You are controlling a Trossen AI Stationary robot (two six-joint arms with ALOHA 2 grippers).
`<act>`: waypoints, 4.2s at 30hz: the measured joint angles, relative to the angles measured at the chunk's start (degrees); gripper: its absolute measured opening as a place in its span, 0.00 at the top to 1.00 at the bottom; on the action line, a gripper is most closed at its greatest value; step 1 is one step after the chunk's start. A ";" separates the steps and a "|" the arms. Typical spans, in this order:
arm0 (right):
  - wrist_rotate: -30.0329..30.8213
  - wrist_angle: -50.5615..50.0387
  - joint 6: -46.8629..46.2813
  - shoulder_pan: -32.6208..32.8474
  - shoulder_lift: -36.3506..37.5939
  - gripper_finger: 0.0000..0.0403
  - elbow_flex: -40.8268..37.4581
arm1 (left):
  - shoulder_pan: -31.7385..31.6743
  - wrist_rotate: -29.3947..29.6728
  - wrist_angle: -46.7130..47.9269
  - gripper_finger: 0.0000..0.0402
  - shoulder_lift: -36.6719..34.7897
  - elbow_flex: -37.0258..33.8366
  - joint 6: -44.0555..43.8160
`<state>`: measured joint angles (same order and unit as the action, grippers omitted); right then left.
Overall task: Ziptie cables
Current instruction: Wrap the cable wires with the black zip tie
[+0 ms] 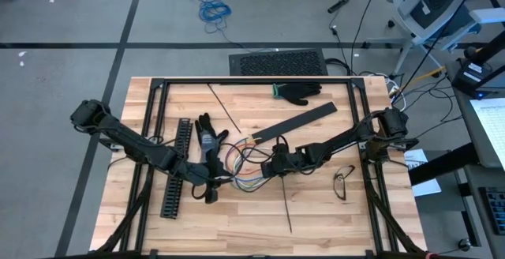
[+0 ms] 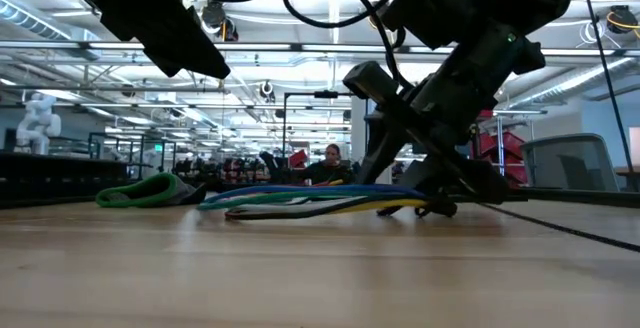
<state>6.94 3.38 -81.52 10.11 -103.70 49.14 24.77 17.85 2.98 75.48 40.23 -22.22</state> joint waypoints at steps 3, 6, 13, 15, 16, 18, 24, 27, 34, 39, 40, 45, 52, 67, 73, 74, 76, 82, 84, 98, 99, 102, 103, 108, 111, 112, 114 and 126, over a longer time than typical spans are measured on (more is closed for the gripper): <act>1.24 -0.37 0.96 -0.18 0.00 0.55 0.05 | -0.01 0.00 0.00 0.80 0.00 0.00 0.00; 0.74 -0.71 1.18 -1.52 0.07 0.53 0.05 | 0.01 -0.01 0.02 0.80 0.01 0.00 -0.03; 0.08 -1.30 3.31 -2.08 0.26 0.52 0.03 | 0.01 -0.80 0.11 0.80 0.02 0.00 -1.24; 0.85 -1.67 3.58 -1.51 0.26 0.52 0.03 | 0.01 -0.85 0.14 0.80 0.02 0.00 -1.49; 1.40 -2.19 4.16 -1.38 0.26 0.52 0.03 | 0.01 -0.85 0.15 0.80 0.02 0.00 -1.48; 1.35 -3.22 4.48 -1.65 0.28 0.52 0.05 | 0.01 -0.85 0.15 0.80 0.02 0.00 -1.49; 2.49 -3.47 4.58 -3.39 0.63 0.52 -0.13 | 0.01 -1.18 0.15 0.80 0.02 0.00 -1.51; 2.75 -4.04 5.63 -3.61 1.18 0.52 -0.19 | 0.01 -1.36 0.13 0.80 0.03 0.02 -1.51; 14.58 -4.66 7.64 -4.58 1.39 0.52 -0.32 | 0.16 -1.50 0.11 0.80 0.03 0.03 -1.58; 12.67 -3.42 4.48 -5.92 2.27 0.52 -0.34 | 0.51 -2.21 0.09 0.80 0.04 0.04 -3.08; 11.00 -2.96 4.21 -5.88 2.27 0.52 -0.32 | 0.57 -2.60 0.07 0.80 0.04 0.04 -3.15; 2.44 -3.06 3.49 -5.40 2.29 0.52 -0.30 | 0.79 -2.78 0.09 0.80 0.03 0.04 -4.42; -0.91 -3.02 -0.91 -1.42 2.32 0.52 -0.24 | 0.75 -2.77 0.09 0.80 0.04 0.04 -4.42; 7.71 -5.58 -1.23 2.39 2.40 0.52 -0.15 | 0.86 -1.56 0.09 0.80 0.04 0.04 -4.39; 14.03 -6.04 -1.17 2.21 2.40 0.52 -0.15 | 0.82 0.24 0.09 0.87 0.04 0.04 -4.37; 14.12 -6.04 -1.48 2.06 2.40 0.52 -0.15 | 0.90 0.20 0.09 0.89 0.04 0.04 -4.37; 14.50 -6.08 -1.52 1.78 2.40 0.52 -0.15 | 1.16 -0.41 0.09 0.92 0.04 0.04 -4.39; 21.87 -5.71 -0.38 1.50 2.40 0.52 -0.15 | 1.67 -0.90 0.09 0.98 0.04 0.04 -4.44; 23.15 -5.73 -0.77 1.17 2.40 0.52 -0.15 | 1.67 -0.98 0.09 0.99 0.04 0.04 -4.48; 8.10 -3.33 -0.52 -2.45 2.12 0.52 -0.13 | 1.67 -4.83 0.08 0.99 0.04 0.04 -7.41; 6.66 -2.83 1.35 -2.55 2.04 0.52 -0.08 | 1.67 -5.42 0.09 0.99 0.04 0.04 -7.39; 6.51 -1.39 2.26 -2.08 2.00 0.52 -0.13 | 1.51 -5.60 -0.66 0.99 0.04 0.04 -6.64; 6.54 -0.06 2.45 -1.98 1.99 0.52 -0.13 | 1.43 -5.57 -1.38 0.99 0.04 0.04 -5.67; 6.47 5.08 5.71 -0.95 1.99 0.52 -0.13 | -1.30 -3.91 -2.96 0.99 1.98 0.07 -1.13; 6.59 5.38 5.57 -0.33 1.99 0.52 -0.13 | -4.50 -3.17 -3.79 0.99 5.58 0.07 0.24; 6.95 5.41 5.73 -0.22 1.97 0.52 -0.13 | -5.69 -4.04 -5.01 0.99 7.02 0.05 0.09; 9.19 5.70 6.12 -0.03 1.97 0.52 -0.13 | -7.32 -6.97 -8.58 0.99 9.98 0.14 0.07; 19.65 5.53 18.56 -4.58 5.40 0.52 -0.13 | -6.57 -11.76 -11.01 0.99 16.61 4.37 0.12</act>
<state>26.58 8.91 -62.96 5.53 -98.30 49.01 18.20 6.09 -8.02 92.09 44.60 -22.10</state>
